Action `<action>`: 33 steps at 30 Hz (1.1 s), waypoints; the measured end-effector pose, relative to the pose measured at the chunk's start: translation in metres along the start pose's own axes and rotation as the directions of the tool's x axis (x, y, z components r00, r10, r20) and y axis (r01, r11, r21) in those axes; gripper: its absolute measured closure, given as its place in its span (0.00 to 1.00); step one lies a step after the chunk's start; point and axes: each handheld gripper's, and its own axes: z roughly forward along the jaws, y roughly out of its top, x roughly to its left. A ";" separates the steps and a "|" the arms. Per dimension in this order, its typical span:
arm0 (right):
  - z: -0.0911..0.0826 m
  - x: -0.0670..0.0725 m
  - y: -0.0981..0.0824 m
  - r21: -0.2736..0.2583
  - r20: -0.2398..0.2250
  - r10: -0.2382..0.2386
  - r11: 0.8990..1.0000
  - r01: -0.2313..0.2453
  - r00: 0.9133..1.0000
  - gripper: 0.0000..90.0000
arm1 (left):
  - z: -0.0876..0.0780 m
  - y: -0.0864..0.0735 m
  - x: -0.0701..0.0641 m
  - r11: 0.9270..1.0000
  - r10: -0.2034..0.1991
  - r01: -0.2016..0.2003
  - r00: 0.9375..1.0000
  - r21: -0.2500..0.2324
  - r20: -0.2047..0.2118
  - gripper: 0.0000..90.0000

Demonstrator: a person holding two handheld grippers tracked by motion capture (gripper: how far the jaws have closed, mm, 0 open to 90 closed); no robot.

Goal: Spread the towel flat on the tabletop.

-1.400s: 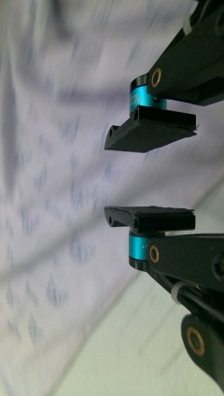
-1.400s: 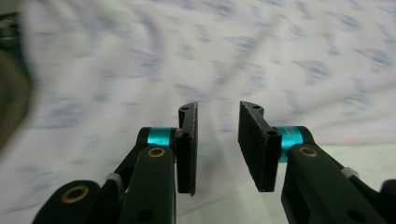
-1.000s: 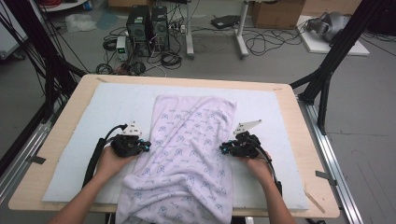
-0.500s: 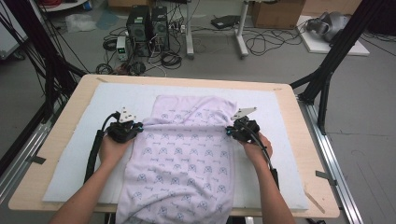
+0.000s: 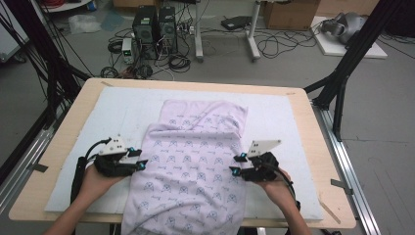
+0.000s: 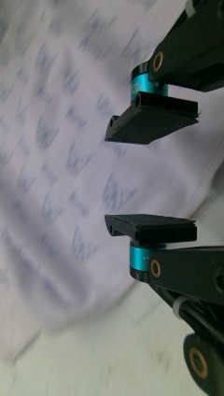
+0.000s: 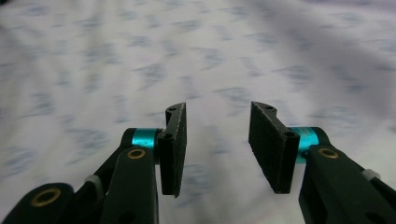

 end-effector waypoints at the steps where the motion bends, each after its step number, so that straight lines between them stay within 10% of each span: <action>1: 0.001 0.007 -0.003 -0.005 -0.032 -0.007 1.000 0.007 0.999 0.62 | 0.000 -0.002 -0.005 1.000 0.010 -0.010 1.000 0.013 0.028 0.59; 8: 0.022 0.036 -0.015 0.096 -0.177 -0.045 0.993 0.062 0.983 0.71 | 0.014 -0.019 -0.026 0.990 0.062 -0.081 0.985 0.119 0.160 0.96; 12: 0.029 0.044 -0.020 0.112 -0.205 -0.055 0.990 0.080 0.977 0.99 | 0.005 -0.027 -0.029 0.991 0.052 -0.071 0.985 0.112 0.166 0.98; 16: 0.021 0.050 -0.024 0.127 -0.247 -0.053 0.988 0.086 0.968 1.00 | -0.014 -0.036 -0.041 0.993 0.050 -0.070 0.978 0.095 0.203 0.98; 20: 0.000 0.070 -0.033 0.076 -0.364 -0.076 0.991 0.111 0.928 0.99 | -0.034 -0.041 -0.061 0.993 0.093 -0.107 0.959 0.039 0.269 0.95; 22: -0.008 0.074 -0.032 0.050 -0.322 -0.103 0.991 0.126 0.941 0.90 | -0.033 -0.038 -0.061 0.993 0.098 -0.109 0.969 0.036 0.226 0.72; 26: 0.000 0.057 -0.025 0.047 -0.257 -0.042 0.997 0.056 0.965 0.75 | -0.013 -0.030 -0.048 0.995 0.077 -0.089 0.977 0.051 0.197 0.66; 33: 0.023 0.061 -0.026 0.108 -0.242 -0.095 0.986 0.124 0.966 0.98 | 0.002 -0.034 -0.048 0.991 0.083 -0.106 0.969 0.085 0.232 0.98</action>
